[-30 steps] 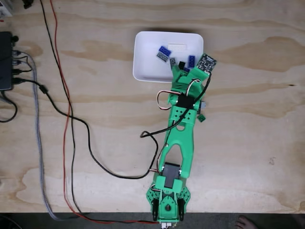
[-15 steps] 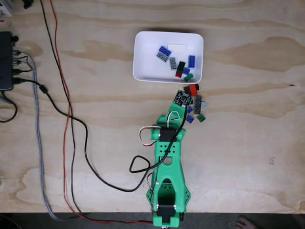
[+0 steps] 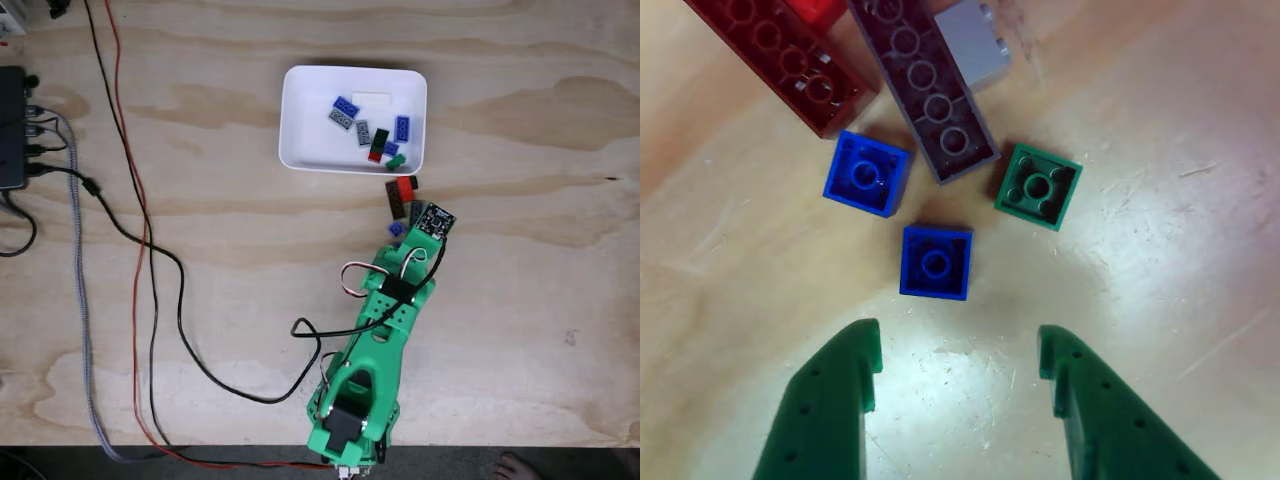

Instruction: Put all lego bricks in the bin.

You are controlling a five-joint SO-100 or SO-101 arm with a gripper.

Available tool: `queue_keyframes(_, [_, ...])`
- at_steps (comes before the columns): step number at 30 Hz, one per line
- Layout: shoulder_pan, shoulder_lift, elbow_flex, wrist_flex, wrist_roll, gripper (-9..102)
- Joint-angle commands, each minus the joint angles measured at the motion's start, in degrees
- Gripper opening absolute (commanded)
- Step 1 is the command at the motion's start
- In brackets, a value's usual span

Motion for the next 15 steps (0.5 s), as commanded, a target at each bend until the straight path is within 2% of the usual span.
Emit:
queue_keyframes(1, [1.9, -3.6, -0.7, -5.6, -0.2, 17])
queue_keyframes(15, [-6.3, -12.0, -6.2, -9.0, 5.7, 14])
